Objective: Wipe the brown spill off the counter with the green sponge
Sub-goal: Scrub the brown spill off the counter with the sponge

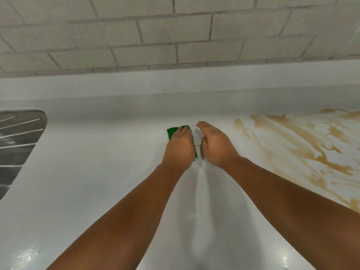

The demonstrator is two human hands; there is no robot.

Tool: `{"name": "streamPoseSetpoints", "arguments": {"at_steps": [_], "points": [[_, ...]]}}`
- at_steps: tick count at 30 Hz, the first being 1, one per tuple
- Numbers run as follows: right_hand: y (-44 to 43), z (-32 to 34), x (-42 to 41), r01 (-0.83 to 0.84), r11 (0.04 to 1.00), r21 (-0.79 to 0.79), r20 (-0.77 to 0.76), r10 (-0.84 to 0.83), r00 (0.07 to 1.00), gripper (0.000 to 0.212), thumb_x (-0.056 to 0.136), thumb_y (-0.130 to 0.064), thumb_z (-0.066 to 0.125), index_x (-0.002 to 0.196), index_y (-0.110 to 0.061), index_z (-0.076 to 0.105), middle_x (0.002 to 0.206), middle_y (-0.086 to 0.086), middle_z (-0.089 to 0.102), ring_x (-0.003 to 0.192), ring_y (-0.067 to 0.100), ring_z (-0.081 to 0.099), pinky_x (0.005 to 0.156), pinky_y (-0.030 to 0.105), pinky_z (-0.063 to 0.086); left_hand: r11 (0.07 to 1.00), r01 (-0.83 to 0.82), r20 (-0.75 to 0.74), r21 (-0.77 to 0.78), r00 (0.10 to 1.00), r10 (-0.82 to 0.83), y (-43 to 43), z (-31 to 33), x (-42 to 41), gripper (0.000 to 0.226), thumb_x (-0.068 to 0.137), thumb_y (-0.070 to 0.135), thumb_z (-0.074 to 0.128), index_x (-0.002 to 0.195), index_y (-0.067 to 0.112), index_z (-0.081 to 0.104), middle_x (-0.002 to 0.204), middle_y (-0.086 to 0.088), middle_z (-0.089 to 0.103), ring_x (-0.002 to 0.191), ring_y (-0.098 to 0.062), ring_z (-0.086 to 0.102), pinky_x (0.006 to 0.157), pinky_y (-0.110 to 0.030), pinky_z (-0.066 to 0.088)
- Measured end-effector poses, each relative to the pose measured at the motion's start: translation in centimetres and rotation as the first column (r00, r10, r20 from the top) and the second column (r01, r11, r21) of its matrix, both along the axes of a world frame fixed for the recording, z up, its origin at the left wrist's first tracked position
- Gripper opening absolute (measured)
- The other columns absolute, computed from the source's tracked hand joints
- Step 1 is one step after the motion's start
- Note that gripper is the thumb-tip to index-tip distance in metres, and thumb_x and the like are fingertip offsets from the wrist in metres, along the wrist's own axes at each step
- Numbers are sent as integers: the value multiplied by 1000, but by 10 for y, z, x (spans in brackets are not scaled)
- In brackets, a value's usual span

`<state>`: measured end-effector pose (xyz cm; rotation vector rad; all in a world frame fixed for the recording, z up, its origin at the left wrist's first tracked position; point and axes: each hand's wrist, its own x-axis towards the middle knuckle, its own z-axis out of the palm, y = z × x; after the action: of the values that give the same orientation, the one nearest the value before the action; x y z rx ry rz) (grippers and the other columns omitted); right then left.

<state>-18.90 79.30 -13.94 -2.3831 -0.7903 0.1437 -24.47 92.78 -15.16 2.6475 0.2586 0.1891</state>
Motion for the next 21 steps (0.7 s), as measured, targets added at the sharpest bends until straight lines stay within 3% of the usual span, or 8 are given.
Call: {"name": "streamPoseSetpoints", "arguments": {"at_steps": [4,7,11,15,18,21], "points": [[-32,-7,5,-1,994,-112,177,20,984,47,90,-8,44,135,-7,53,142,12,51,134,28,44,115,39,31,973,2,-83,232,996,17,-3,-18,1,56,99,10,39,152,2,24,162,-16,18,152,-34,7,124,-44,6],[-52,-8,1,17,992,-124,236,13,972,44,88,-16,43,129,-8,57,138,11,55,131,29,46,112,43,35,970,-56,-45,235,997,68,26,-23,-3,52,100,10,41,151,5,31,162,-14,21,150,-37,10,123,-46,6],[-75,-8,-8,14,986,-167,255,29,966,43,89,-19,47,129,-8,57,138,10,54,132,29,45,112,42,34,949,-170,-92,265,975,201,65,-22,20,46,99,13,43,145,6,43,157,-28,23,144,-51,15,119,-55,12],[-99,-5,-20,39,976,-214,248,16,969,45,91,-25,45,133,-9,54,141,10,51,135,30,41,115,42,31,922,-309,-130,231,930,344,50,-14,48,56,96,14,42,150,2,31,159,-27,19,147,-45,12,120,-52,8],[-119,-1,-24,67,973,-219,228,-15,973,46,92,-27,43,135,-10,52,144,9,49,138,30,38,116,42,29,965,-220,-36,142,973,227,9,-14,57,58,96,10,39,151,-5,23,159,-24,23,148,-39,17,122,-47,8],[-145,4,-28,97,972,-216,228,-46,972,45,93,-25,44,135,-10,52,145,9,48,139,29,37,117,39,26,996,-12,11,86,1000,11,-45,-15,50,53,99,9,38,150,0,31,160,-19,24,150,-32,17,124,-41,5]]}}
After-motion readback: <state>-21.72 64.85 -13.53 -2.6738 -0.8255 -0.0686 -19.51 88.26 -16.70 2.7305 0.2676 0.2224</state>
